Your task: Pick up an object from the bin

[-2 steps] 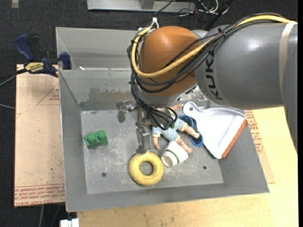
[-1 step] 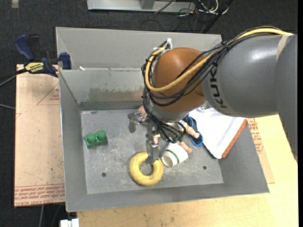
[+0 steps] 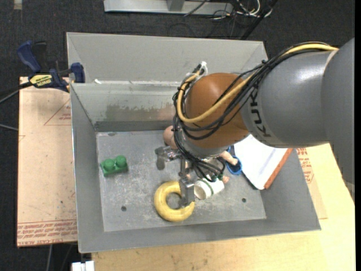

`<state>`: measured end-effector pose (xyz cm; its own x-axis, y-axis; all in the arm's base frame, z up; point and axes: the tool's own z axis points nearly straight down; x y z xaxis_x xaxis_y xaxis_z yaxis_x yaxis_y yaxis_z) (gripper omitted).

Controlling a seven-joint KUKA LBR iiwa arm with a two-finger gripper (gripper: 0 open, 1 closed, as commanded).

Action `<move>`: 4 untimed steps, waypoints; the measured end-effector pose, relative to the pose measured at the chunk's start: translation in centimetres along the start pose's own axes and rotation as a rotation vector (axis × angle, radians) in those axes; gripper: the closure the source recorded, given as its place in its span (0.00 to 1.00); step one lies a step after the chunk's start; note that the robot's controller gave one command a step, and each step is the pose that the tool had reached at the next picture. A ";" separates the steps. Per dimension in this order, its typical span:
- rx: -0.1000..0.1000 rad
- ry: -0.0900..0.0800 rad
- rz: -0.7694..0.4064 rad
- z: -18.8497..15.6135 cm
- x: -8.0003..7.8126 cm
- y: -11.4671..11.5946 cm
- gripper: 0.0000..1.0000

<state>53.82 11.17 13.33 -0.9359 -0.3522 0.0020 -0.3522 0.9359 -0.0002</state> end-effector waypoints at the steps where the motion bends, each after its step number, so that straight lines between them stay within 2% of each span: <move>1: -0.001 -0.003 -0.215 1.0 2.2 1.8 0.00; 2: -0.001 -0.007 -0.280 4.6 2.3 -2.1 0.00; 3: -0.001 0.012 -0.469 5.8 1.8 -3.3 1.00; 4: -0.002 0.011 -0.469 5.8 1.8 -3.3 1.00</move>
Offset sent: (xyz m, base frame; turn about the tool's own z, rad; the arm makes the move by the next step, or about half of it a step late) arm -0.0079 -0.0450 -0.0598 -0.2933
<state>53.25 7.47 7.54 -0.6757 -0.7371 0.0122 -0.7371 0.6758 0.0052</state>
